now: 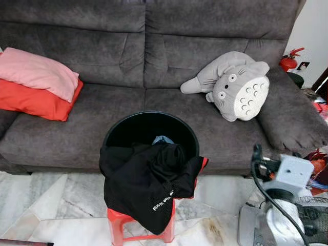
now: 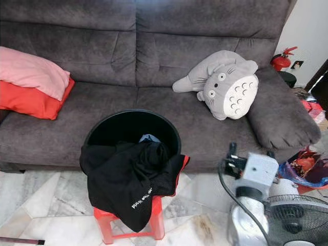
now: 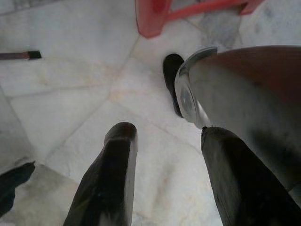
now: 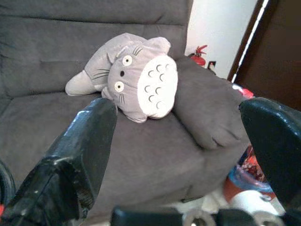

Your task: Hang hanger

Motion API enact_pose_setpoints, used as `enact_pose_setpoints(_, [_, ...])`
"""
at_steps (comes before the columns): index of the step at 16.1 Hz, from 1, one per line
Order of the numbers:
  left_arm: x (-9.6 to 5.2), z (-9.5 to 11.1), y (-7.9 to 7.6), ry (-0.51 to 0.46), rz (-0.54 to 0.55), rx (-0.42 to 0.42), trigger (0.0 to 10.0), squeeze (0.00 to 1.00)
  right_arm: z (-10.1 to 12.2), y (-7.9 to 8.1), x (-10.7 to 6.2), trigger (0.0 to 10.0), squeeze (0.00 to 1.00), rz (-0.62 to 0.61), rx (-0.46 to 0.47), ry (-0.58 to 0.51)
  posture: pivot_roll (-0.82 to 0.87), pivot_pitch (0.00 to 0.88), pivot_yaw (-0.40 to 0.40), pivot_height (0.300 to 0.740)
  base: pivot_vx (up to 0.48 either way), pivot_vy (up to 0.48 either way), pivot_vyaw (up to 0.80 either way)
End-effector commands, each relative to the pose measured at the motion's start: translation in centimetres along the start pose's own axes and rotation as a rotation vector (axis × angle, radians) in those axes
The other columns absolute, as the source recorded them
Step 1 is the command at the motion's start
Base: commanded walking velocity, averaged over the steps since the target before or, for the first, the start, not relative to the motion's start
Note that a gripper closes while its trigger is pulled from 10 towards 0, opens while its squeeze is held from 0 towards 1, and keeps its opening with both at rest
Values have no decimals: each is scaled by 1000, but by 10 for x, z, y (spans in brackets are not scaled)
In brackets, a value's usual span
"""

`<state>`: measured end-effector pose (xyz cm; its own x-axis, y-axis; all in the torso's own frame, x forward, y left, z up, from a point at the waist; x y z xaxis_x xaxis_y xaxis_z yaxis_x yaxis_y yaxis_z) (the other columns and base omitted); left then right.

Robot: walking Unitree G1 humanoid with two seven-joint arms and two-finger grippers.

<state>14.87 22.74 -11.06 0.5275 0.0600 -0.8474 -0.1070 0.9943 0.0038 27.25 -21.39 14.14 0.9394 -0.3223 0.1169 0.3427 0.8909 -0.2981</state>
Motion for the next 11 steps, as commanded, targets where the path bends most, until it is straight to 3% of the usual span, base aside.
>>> enact_pose_setpoints(1, [-2, -9, 3, 32, 6, -12, 10000, 0, 14, -3, -3, 10000, 0, 31, -51, -73, -116, 162, -65, 740, 0, 0, 0])
enact_pose_setpoints(4, [0, -7, -3, 31, -2, -7, 10000, 0, 19, -5, -15, 10000, 0, 115, -196, -143, -137, 167, -71, 740, 0, 0, 0])
enact_pose_setpoints(5, [1, -7, -10, 30, -10, -6, 10000, 0, 14, -8, -25, 10000, 0, 152, -410, -178, -136, 166, -72, 740, 0, 0, 0])
enact_pose_setpoints(6, [2, -6, -14, 30, -16, -5, 10000, 0, 12, -9, -32, 10000, 0, 173, -554, -211, -136, 166, -72, 740, 0, 0, 0])
enact_pose_setpoints(7, [2, -7, -15, 31, -18, -4, 10000, 0, 7, -11, -36, 10000, 0, 190, -677, -213, -141, 166, -73, 740, 0, 0, 0])
enact_pose_setpoints(8, [2, -7, -17, 34, -21, -2, 10000, 0, -7, -20, -43, 10000, 0, 207, -876, -174, -148, 168, -74, 740, 0, 0, 0])
enact_pose_setpoints(9, [2, -8, -18, 35, -22, -1, 10000, 0, -16, -23, -47, 10000, 0, 216, -941, -141, -152, 168, -74, 740, 0, 0, 0])
enact_pose_setpoints(11, [2, -7, -21, 37, -27, 3, 10000, 0, -47, -19, -58, 10000, 0, 340, -1167, -122, -151, 167, -72, 740, 0, 0, 0])
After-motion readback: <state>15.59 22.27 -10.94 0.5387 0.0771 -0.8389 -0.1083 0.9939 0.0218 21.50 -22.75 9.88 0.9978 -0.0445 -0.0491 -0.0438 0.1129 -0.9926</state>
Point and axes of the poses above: a point about 5 cm out from each wrist's last joint towards the gripper, its own x axis pointing out of the wrist towards the gripper, its own z axis along the axis of the wrist's last joint, y = z × x, the point moved 2 cm from there along x, pointing out of the wrist towards the gripper, and after that the axes turned 12 degrees about -x, right-handed, at the moved point
